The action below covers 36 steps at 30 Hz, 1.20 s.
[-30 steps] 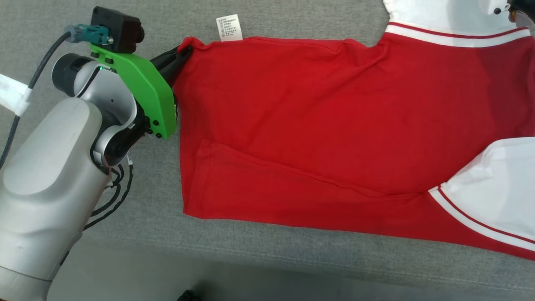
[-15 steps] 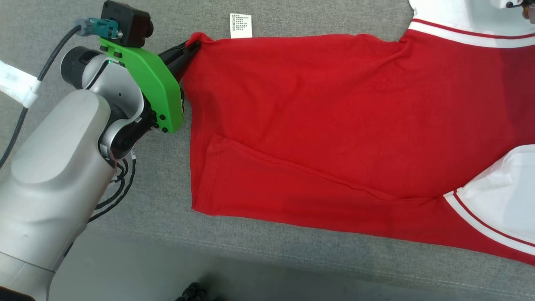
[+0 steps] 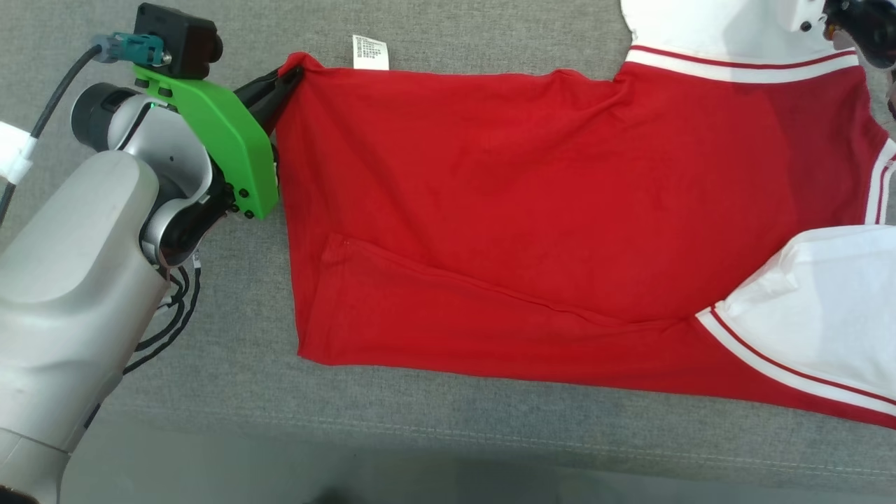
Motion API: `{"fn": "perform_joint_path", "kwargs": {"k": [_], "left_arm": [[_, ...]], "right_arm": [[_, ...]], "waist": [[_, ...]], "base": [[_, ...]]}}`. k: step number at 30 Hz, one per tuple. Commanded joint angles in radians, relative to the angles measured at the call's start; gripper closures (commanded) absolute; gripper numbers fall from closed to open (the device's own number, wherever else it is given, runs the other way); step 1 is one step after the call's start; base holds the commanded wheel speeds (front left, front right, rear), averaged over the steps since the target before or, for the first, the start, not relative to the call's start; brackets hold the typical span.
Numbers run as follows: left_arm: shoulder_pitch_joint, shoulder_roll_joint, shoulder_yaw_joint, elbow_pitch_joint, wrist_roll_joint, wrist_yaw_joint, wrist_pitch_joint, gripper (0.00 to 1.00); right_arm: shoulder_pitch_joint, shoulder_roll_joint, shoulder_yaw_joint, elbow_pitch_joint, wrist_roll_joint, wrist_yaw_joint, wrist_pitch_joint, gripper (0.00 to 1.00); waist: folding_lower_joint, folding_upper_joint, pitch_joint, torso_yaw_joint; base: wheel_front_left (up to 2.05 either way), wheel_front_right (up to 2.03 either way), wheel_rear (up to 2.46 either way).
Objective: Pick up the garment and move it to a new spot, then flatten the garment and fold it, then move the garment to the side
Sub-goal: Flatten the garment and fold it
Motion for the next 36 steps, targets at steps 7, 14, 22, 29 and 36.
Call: {"fn": "perform_joint_path", "kwargs": {"k": [7,14,22,29,36], "left_arm": [[0.043,0.046,0.012,-0.003,-0.03,-0.002,-0.019,1.0],[0.12,0.086,0.02,-0.02,-0.056,0.01,-0.037,1.0],[0.25,0.138,0.057,-0.109,-0.088,0.029,-0.128,1.0],[0.377,0.181,0.07,-0.219,-0.077,0.07,-0.217,1.0],[0.469,0.169,0.094,-0.259,-0.093,0.097,-0.325,1.0]], "right_arm": [[0.078,-0.009,0.027,-0.05,0.064,-0.002,-0.084,1.0],[0.158,-0.038,0.062,-0.13,0.136,-0.002,-0.182,1.0],[0.276,-0.126,0.123,-0.277,0.219,-0.001,-0.296,1.0],[0.374,-0.193,0.177,-0.376,0.269,-0.002,-0.37,1.0],[0.439,-0.216,0.217,-0.419,0.298,-0.001,-0.435,1.0]], "waist": [[0.0,0.0,-0.074,-0.065],[0.0,0.0,-0.137,-0.109],[0.0,0.0,-0.186,-0.158],[0.0,0.0,-0.205,-0.175],[0.0,0.0,-0.218,-0.184]], "base": [[0.0,0.0,0.0],[0.0,0.0,0.0],[0.0,0.0,0.0],[0.0,0.0,0.0],[0.0,0.0,0.0]]}}
